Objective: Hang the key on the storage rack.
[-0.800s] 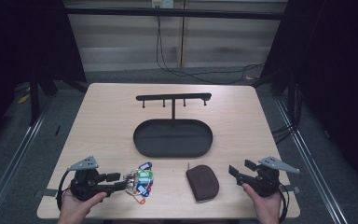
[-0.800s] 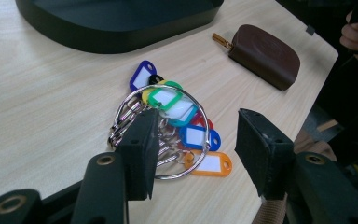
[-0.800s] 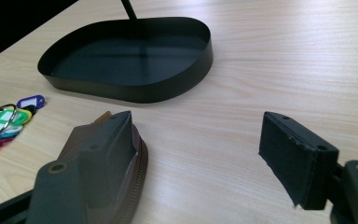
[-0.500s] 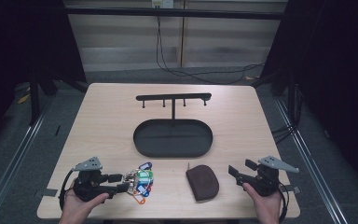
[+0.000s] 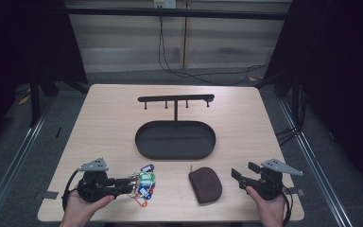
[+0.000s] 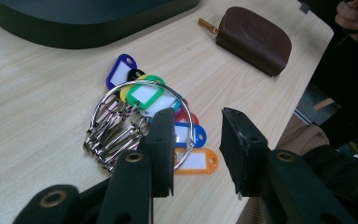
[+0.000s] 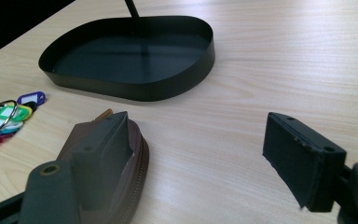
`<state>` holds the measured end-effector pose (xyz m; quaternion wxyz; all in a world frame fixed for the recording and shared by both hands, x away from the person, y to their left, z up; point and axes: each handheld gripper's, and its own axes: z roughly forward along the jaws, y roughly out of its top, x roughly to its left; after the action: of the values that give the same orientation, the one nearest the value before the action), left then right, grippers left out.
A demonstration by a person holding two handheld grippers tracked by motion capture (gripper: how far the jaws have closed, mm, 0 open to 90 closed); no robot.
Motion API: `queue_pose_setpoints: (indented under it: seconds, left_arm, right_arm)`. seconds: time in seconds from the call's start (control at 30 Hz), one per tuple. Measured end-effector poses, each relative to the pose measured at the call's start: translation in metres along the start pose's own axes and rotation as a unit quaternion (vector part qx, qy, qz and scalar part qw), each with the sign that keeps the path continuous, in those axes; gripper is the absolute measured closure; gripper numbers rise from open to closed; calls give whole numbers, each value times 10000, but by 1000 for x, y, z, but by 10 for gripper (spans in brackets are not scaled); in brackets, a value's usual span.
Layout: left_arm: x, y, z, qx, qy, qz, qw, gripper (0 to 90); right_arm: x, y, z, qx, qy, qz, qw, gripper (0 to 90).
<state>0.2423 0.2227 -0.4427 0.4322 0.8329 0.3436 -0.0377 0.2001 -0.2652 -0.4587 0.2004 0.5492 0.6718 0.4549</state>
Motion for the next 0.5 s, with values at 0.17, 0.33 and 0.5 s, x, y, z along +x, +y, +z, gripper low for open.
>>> queue_pose_setpoints:
  seconds: [0.17,0.33,0.5]
  left_arm:
    - [1,5,1,20,-14,-68,10000,659]
    - [-3,12,0,-19,-153,-32,9999,639]
    - [-5,21,7,288,-6,78,9996,639]
  right_arm:
    - [-1,1,1,-30,-24,-6,10000,239]
    - [0,0,1,-30,-44,-7,10000,239]
    - [0,0,0,-43,-51,9,10000,239]
